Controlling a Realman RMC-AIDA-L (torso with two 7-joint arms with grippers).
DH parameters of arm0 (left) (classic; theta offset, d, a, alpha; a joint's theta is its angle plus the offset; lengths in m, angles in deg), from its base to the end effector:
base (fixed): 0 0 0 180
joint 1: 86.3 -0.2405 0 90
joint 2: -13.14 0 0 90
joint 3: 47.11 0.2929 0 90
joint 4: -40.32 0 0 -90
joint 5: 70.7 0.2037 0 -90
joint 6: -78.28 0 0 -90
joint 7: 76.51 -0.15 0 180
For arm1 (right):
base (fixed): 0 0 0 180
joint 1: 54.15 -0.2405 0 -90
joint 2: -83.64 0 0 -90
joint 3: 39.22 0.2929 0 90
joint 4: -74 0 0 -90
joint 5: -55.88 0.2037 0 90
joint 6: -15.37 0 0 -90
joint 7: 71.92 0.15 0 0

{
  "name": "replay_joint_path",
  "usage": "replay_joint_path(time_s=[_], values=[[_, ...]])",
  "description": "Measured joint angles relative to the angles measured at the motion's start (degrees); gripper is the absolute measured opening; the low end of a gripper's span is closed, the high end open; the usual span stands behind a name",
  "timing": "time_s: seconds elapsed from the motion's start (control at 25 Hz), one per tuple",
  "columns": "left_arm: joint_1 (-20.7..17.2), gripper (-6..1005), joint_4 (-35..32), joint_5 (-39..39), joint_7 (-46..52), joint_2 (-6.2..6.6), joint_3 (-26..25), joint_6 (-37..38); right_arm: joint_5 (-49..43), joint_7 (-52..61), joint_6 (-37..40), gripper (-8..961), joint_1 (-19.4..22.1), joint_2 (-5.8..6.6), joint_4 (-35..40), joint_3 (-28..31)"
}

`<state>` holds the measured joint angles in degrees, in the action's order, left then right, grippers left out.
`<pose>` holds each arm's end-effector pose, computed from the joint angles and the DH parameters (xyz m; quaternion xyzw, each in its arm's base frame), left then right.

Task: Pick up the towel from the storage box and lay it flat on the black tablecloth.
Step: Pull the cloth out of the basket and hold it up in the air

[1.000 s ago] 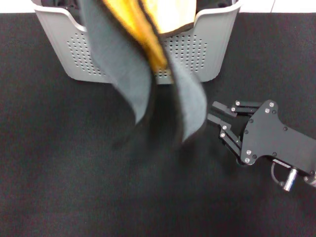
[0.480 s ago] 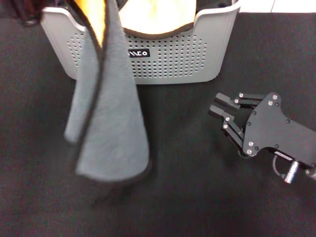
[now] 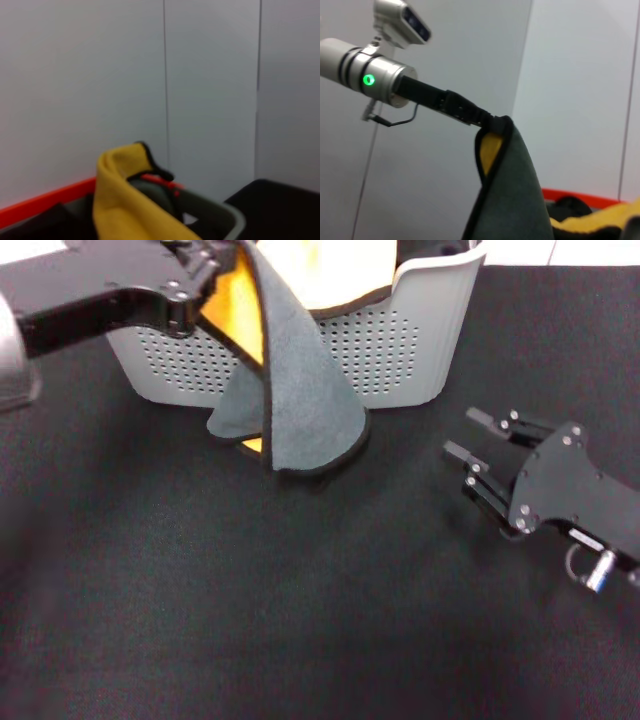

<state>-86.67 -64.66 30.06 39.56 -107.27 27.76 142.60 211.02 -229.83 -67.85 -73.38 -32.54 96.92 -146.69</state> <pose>-0.1859 0.2903 0.0644 -0.8948 -0.1694 -0.2440 0.3334 0.2651 0.2854 -0.0658 -0.8621 -0.0093 0.4112 0.2961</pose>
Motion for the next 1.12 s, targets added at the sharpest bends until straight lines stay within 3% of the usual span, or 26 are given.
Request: replay_joint_path(time_s=[0.24,0.4,0.8,1.12], values=[[0.0,19,1.1,4.3,0.7,0.11,9.8,-11.2,0.3,0.7,8.0,413,-3.7,0.01,1.2,-2.5],[0.3,18,0.1,4.4,1.0,0.17,14.1,-15.3,0.3,0.7,9.4,565,-5.8,-0.01,3.0,-6.3],[0.4,18,-1.7,4.5,1.8,0.27,23.9,-23.6,4.1,0.2,11.4,559,-4.1,0.00,10.7,-8.2],[0.7,19,-1.7,4.2,0.9,0.26,26.6,-25.0,4.3,0.3,13.1,555,-3.6,0.00,11.7,-5.6]])
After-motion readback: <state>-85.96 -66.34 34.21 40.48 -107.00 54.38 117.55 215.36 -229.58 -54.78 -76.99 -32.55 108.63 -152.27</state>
